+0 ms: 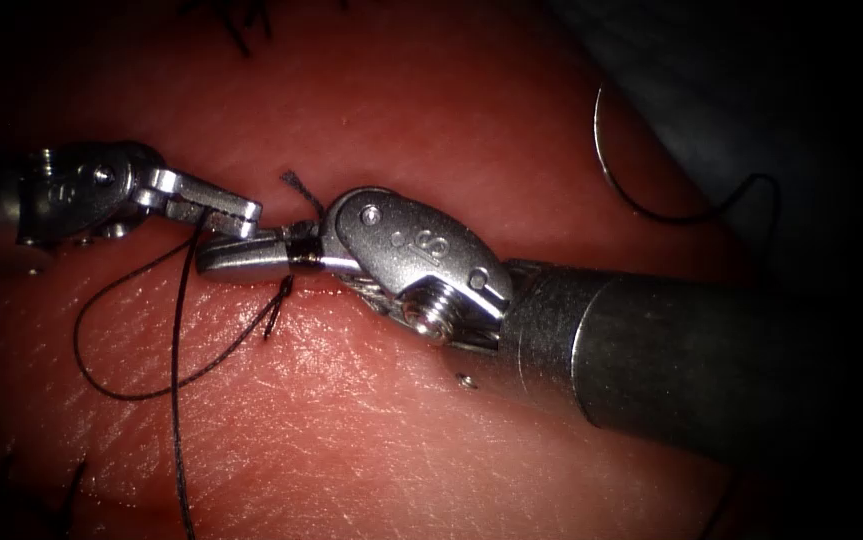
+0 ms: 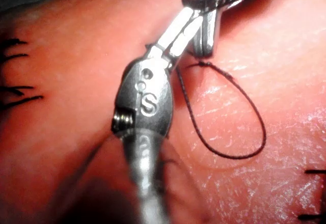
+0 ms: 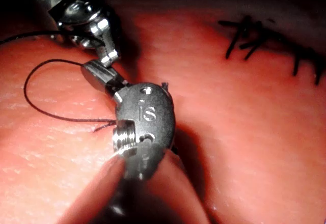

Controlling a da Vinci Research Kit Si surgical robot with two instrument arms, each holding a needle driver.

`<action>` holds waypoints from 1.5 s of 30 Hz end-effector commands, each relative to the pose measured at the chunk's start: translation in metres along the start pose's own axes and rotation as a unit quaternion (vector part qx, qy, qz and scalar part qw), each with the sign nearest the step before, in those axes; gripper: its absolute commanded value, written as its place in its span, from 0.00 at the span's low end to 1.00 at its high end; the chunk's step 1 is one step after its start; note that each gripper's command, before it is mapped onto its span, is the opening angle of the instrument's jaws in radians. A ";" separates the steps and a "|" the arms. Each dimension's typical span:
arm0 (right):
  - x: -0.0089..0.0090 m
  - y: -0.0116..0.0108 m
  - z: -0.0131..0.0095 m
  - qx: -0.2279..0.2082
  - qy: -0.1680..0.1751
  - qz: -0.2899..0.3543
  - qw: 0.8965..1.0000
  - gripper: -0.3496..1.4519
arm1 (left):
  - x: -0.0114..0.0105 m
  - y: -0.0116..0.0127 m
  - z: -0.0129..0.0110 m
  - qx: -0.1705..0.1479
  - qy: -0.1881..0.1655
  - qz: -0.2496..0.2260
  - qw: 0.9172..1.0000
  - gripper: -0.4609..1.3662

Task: Wound Closure
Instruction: Wrap the suture once counter-clockwise around the right gripper

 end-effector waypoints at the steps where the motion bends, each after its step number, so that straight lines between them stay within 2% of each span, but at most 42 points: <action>1: 0.0001 0.0000 0.0000 -0.001 0.000 0.000 1.000 0.00 | 0.0000 0.0000 0.0000 -0.003 0.000 0.000 1.000 0.06; 14: 0.0003 -0.0006 -0.0020 0.014 -0.014 0.000 1.000 0.00 | 0.0009 0.0003 0.0005 -0.001 0.000 0.001 1.000 0.06; 19: 0.0003 -0.0005 -0.0024 0.007 -0.025 -0.009 1.000 0.00 | 0.0016 0.0006 0.0014 0.001 0.000 0.000 1.000 0.06; 27: 0.0000 0.0009 -0.0020 -0.016 -0.046 -0.040 0.998 0.00 | 0.0035 0.0013 0.0029 0.005 -0.001 0.000 1.000 0.06; 31: -0.0006 0.0013 -0.0014 -0.021 -0.047 -0.060 0.997 0.00 | 0.0049 0.0005 0.0033 0.007 0.001 0.003 1.000 0.06; 40: -0.0031 0.0019 0.0018 -0.032 -0.045 -0.082 0.995 0.00 | 0.0088 -0.0030 0.0042 0.016 0.007 0.006 1.000 0.06; 45: -0.0038 0.0020 0.0041 -0.029 -0.036 -0.085 0.995 0.00 | 0.0095 -0.0038 0.0050 0.021 0.007 0.005 1.000 0.06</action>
